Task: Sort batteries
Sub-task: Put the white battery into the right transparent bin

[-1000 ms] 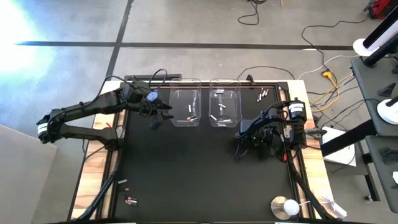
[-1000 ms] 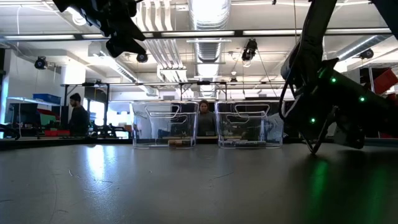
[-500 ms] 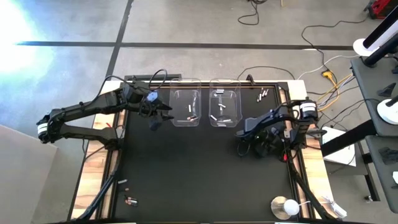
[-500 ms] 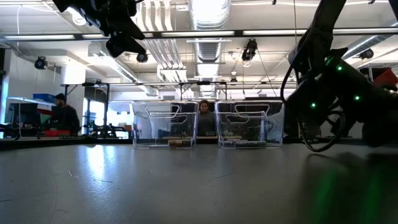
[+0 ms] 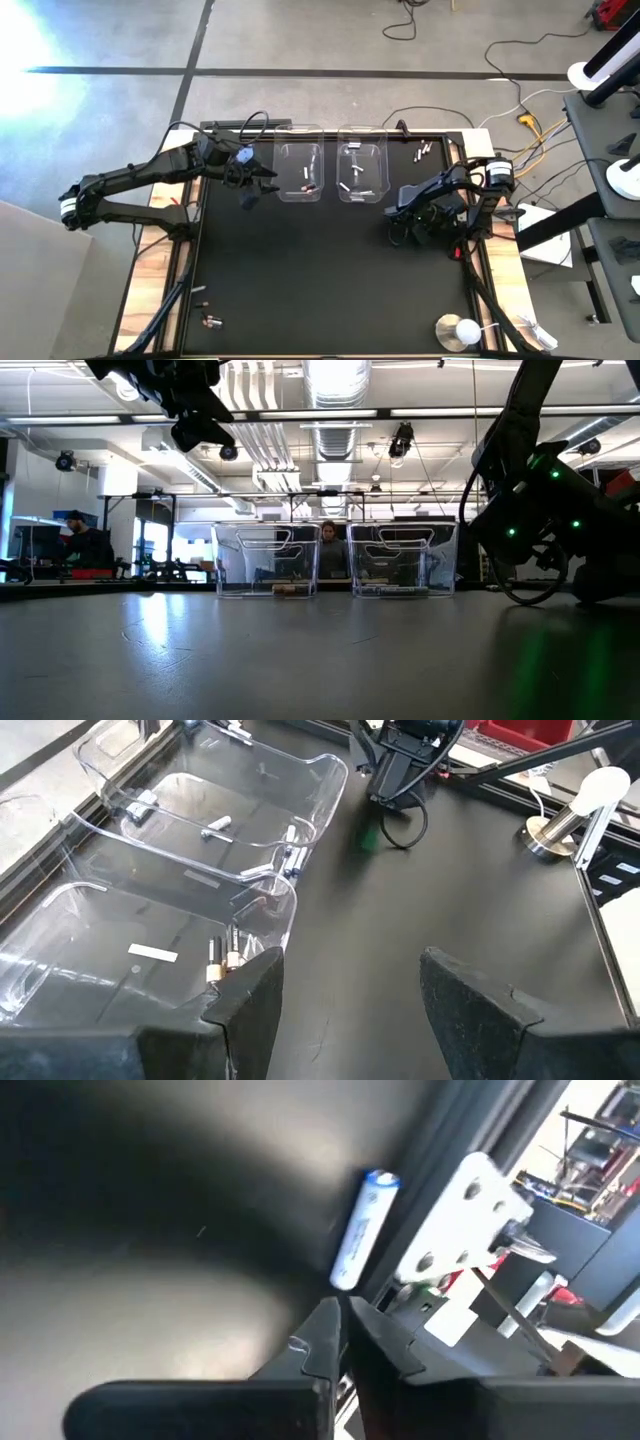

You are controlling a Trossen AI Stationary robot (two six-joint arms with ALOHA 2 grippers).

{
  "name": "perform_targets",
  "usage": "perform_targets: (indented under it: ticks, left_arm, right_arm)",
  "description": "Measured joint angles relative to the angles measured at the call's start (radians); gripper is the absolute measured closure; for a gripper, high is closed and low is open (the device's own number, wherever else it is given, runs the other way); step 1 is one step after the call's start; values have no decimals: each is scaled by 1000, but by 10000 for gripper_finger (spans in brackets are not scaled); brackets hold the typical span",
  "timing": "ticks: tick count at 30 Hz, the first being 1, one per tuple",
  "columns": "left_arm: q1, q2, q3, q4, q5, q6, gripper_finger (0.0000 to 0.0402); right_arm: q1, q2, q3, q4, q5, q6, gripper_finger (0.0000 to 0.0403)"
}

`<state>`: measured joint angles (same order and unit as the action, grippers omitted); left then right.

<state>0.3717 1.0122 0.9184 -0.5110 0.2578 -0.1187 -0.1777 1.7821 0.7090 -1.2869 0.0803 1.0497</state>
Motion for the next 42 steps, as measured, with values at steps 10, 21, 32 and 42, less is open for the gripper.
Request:
perform_targets:
  ticks: [10, 21, 32, 42]
  left_arm:
    - [-31, 0, 0, -1, 49, -29, 189]
    - [-43, 0, 0, 4, 48, -22, 189]
    - [-44, 0, 0, 90, 48, -32, 189]
    - [-44, 0, 0, 156, 49, -50, 189]
  right_arm:
    - [-16, -2, 1, 2, 130, 164, 391]
    - [-26, -117, 19, -22, 176, 219, 390]
    - [-21, -352, 50, -63, 84, 346, 390]
    - [-20, -220, 36, 58, 111, 500, 390]
